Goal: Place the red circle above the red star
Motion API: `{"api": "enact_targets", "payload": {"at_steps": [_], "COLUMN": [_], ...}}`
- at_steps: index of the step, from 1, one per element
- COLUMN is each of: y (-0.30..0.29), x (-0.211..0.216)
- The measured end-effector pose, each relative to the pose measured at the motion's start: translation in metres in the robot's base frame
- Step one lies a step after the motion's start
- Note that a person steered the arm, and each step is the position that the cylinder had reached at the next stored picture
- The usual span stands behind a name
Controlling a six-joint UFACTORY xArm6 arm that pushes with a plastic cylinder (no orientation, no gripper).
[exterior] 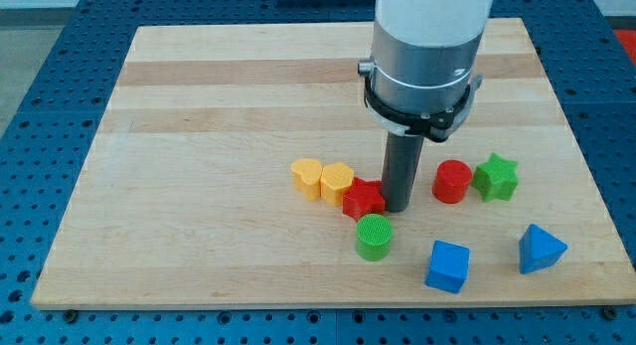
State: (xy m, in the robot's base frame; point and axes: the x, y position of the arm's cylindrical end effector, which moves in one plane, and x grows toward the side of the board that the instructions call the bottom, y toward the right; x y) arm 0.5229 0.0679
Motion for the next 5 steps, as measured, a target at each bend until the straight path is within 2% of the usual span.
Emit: {"api": "enact_targets", "payload": {"at_steps": [1, 2, 3, 5], "y": [0.037, 0.088, 0.115, 0.065], "x": [0.02, 0.018, -0.001, -0.02]}}
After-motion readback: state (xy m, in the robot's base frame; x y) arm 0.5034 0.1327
